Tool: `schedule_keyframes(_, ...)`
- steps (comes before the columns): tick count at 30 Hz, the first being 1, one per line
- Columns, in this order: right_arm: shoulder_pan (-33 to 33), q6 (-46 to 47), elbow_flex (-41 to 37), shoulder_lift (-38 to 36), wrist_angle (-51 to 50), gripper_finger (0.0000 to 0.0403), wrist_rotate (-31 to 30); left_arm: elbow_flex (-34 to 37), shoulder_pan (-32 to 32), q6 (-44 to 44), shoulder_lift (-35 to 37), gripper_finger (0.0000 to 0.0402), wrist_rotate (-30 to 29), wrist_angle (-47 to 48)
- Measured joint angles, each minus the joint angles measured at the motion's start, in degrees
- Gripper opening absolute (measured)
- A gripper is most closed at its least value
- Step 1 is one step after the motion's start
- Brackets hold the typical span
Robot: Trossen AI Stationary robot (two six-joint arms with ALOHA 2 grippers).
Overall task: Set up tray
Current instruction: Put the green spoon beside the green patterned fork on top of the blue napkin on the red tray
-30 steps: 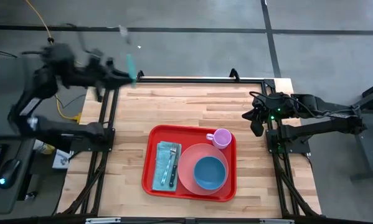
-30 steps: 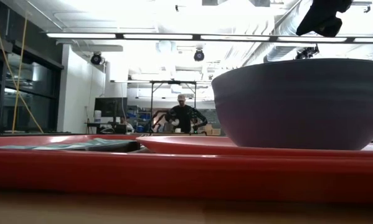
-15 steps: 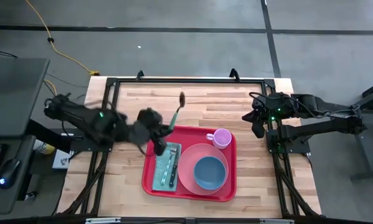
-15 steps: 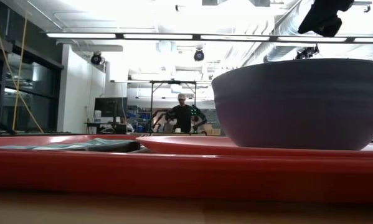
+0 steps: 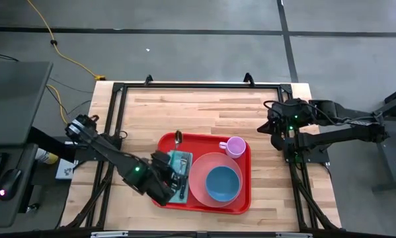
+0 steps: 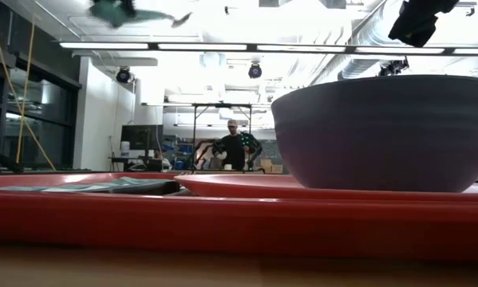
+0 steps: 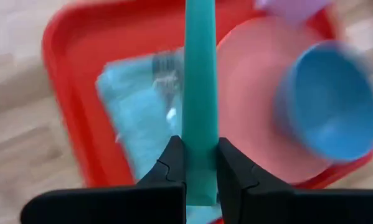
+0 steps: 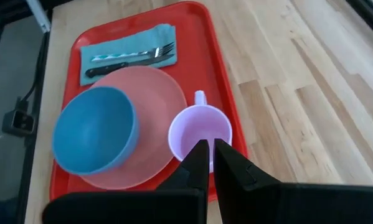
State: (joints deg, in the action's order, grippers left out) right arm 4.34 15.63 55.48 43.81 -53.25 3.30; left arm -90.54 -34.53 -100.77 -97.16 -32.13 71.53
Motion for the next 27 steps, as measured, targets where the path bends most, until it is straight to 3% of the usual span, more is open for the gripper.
schedule_keyframes(7,0.0,-1.78,-0.04,-0.09,-1.01,0.0,3.36,-0.54,4.27,-0.17,-3.46,0.0067,3.0,-0.04)
schedule_keyframes(13,0.0,-2.96,-0.04,-0.42,-2.32,0.0,5.08,-0.65,7.8,0.32,-3.3,0.0067,-0.19,0.8)
schedule_keyframes(19,0.0,-3.07,-0.04,-1.3,-3.14,0.0,5.69,-0.59,8.97,1.26,-3.34,0.0067,11.06,8.08)
schedule_keyframes(23,0.0,-3.07,-0.04,-1.83,-3.17,0.0,5.63,-0.61,9.05,1.2,-3.37,0.0067,13.3,10.76)
schedule_keyframes(27,0.0,-3.07,-0.04,-1.9,-3.16,0.0,5.27,-0.61,9.06,0.95,-4.68,0.0067,21.03,18.94)
